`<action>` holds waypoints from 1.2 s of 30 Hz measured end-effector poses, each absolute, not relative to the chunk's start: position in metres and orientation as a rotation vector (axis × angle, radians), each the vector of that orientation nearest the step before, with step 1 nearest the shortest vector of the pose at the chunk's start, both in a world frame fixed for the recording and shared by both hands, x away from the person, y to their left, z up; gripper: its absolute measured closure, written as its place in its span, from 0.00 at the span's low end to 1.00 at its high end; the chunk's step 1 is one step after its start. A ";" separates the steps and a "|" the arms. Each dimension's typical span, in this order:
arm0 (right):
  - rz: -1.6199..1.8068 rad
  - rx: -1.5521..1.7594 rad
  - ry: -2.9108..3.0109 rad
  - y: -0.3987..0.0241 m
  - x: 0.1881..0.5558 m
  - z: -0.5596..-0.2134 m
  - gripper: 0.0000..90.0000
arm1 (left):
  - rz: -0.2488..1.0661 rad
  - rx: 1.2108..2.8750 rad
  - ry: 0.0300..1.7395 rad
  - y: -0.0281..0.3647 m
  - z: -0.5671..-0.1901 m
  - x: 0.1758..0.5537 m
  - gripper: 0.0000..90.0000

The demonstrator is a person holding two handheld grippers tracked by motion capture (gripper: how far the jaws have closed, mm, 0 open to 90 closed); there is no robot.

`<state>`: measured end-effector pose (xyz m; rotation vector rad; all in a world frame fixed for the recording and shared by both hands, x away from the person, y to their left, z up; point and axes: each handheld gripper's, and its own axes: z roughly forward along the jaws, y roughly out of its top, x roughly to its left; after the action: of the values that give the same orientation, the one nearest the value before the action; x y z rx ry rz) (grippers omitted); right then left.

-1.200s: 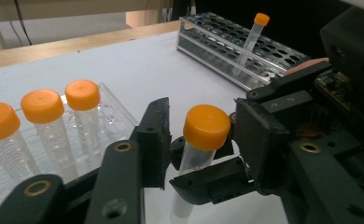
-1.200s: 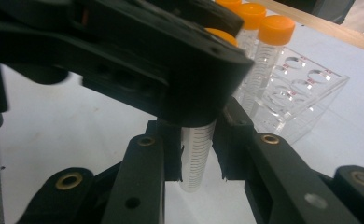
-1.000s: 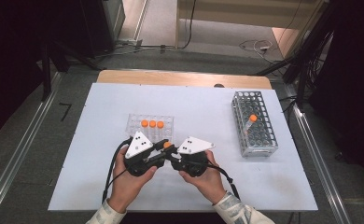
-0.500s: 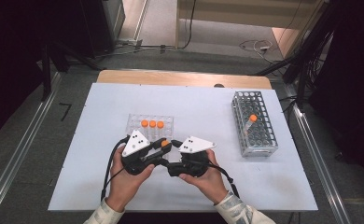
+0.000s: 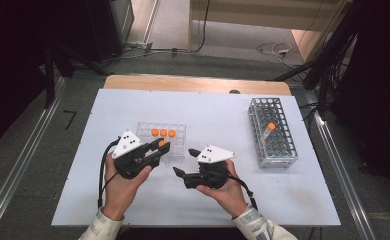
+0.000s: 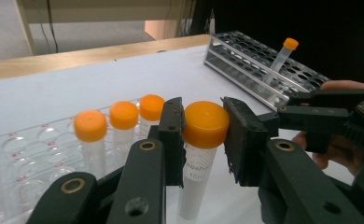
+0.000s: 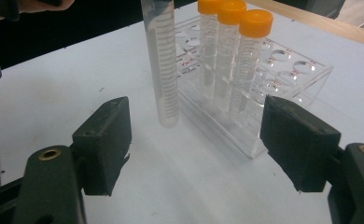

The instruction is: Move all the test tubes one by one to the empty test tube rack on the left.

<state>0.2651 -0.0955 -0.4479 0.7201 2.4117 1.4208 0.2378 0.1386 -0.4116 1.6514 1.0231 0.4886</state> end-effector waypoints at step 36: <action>1.441 0.765 2.373 -0.110 0.270 -0.442 0.28 | 0.679 1.589 1.145 0.176 -0.393 0.286 0.78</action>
<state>0.2696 -0.1101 -0.4424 0.7650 2.3731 1.4407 0.2858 0.1763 -0.3931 1.5889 1.1454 0.6787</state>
